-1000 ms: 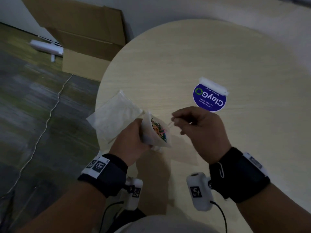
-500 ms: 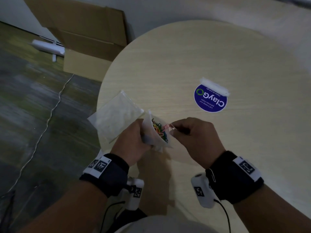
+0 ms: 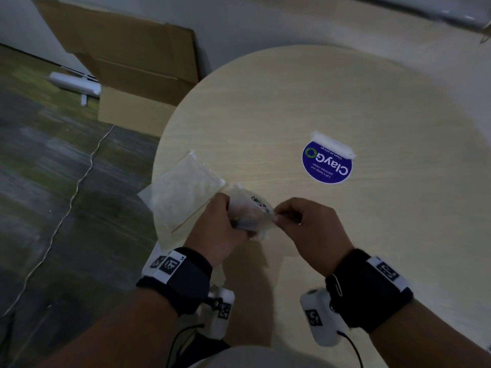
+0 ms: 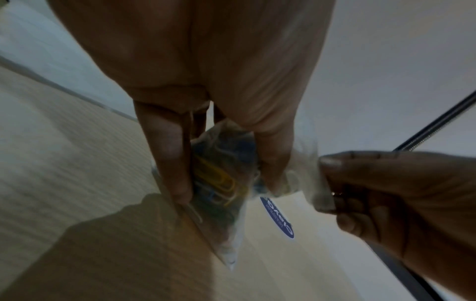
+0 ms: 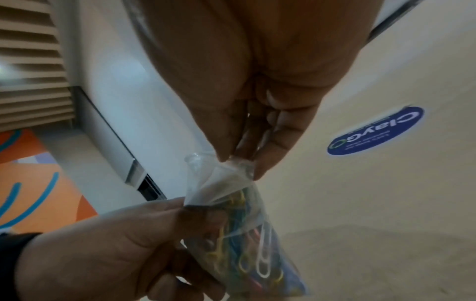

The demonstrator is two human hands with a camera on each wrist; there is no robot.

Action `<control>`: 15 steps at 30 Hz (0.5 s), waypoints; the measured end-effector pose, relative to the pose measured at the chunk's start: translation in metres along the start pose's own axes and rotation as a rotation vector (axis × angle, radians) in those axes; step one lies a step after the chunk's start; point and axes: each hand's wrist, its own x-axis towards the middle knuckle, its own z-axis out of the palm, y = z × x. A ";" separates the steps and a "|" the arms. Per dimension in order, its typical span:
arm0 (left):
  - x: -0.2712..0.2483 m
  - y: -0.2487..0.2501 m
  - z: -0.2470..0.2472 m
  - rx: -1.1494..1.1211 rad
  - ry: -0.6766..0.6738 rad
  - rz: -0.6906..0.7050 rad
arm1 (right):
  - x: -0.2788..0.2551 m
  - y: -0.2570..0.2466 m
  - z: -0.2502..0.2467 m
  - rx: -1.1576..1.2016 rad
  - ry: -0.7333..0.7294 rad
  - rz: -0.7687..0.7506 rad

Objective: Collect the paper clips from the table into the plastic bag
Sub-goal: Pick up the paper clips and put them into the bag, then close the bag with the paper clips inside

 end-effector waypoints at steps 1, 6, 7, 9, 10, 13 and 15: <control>0.001 0.001 0.001 -0.021 -0.027 -0.007 | 0.001 0.004 0.000 -0.003 0.011 0.019; 0.002 0.013 -0.002 -0.069 -0.176 -0.015 | -0.002 0.014 -0.010 0.004 -0.008 0.000; 0.003 0.015 -0.004 -0.052 -0.195 -0.017 | -0.004 0.016 -0.012 -0.005 -0.031 0.001; 0.005 0.021 -0.011 -0.032 -0.221 -0.019 | -0.006 0.019 -0.016 0.008 -0.015 0.003; 0.006 0.024 -0.015 -0.027 -0.220 -0.008 | -0.007 0.019 -0.019 0.032 0.012 -0.003; 0.010 0.033 -0.026 -0.024 -0.238 0.122 | -0.009 0.018 -0.027 0.079 0.066 -0.014; 0.014 0.037 -0.028 -0.097 -0.252 0.132 | -0.009 0.018 -0.031 0.048 0.096 -0.004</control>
